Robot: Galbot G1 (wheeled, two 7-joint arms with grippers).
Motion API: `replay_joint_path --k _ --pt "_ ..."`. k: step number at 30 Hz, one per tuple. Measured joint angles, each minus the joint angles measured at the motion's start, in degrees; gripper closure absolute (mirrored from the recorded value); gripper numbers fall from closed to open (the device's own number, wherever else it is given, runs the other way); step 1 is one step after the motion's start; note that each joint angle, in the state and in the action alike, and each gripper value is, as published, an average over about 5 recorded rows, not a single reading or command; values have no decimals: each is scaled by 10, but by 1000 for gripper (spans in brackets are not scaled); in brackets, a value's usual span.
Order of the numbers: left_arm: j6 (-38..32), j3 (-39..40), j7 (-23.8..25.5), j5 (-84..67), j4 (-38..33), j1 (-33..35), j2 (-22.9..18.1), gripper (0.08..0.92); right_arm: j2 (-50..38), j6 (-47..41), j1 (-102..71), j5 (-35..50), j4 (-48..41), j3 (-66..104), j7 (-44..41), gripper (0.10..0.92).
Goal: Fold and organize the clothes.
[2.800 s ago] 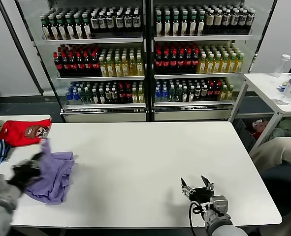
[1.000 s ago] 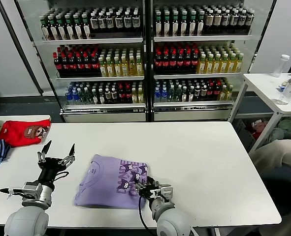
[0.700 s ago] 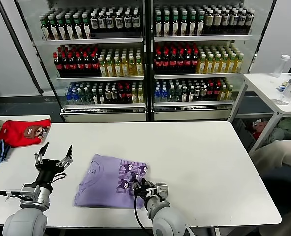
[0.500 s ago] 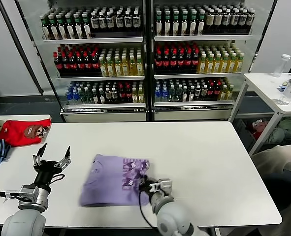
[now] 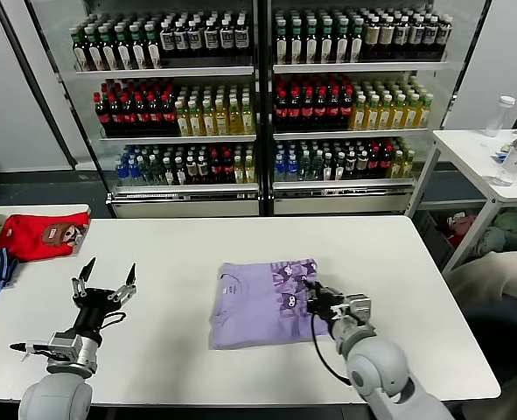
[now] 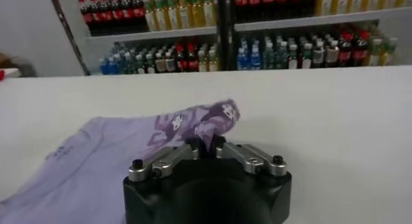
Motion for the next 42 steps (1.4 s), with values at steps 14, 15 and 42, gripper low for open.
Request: replay_joint_path --k 14,15,42 --pt "-41 9 16 8 11 -10 -17 177 -25 15 -27 -49 28 80 -33 321" --pt "-43 9 16 8 11 -10 -18 177 -25 20 -28 -56 28 83 -35 295" --pt "-83 0 42 22 22 -30 -62 177 -54 117 -46 -186 7 147 -61 202"
